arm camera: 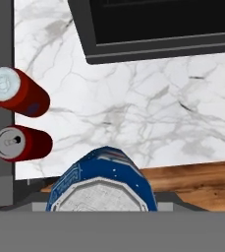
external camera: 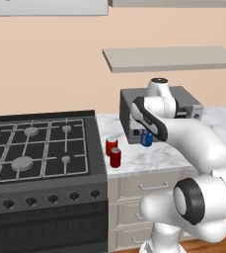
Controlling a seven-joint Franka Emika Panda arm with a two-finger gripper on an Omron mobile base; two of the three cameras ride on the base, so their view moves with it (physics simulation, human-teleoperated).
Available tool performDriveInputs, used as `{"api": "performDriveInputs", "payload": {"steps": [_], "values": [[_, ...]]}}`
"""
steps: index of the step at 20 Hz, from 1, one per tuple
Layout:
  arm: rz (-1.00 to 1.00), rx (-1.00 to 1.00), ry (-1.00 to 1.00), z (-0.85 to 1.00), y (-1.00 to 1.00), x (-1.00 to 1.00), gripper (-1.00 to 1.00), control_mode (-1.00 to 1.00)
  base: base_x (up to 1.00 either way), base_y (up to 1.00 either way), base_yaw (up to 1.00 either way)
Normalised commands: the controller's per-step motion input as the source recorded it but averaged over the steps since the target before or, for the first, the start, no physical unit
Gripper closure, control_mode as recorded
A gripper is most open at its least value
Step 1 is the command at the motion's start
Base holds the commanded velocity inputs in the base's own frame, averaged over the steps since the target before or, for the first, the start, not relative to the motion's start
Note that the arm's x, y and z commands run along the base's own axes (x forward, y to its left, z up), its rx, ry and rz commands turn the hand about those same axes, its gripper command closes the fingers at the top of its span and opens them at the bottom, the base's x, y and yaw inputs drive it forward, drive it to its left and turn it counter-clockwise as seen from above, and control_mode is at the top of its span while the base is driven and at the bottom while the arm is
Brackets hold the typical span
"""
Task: Four empty soda cans are scattered around the kitchen. Gather all the cans and cluster them next to the stove for recycling.
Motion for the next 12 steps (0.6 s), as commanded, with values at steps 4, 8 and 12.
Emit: {"api": "performDriveInputs", "payload": {"steps": [4,8,12], "values": [[0.00,0.00,0.00,-0.24,0.28,0.02,1.00,-1.00,0.00,0.00,0.00],[0.00,0.00,0.00,-0.11,0.09,0.01,1.00,-1.00,0.00,0.00,0.00],[0.00,0.00,0.00,-0.08,0.05,0.01,1.00,-1.00,0.00,0.00,0.00]]}}
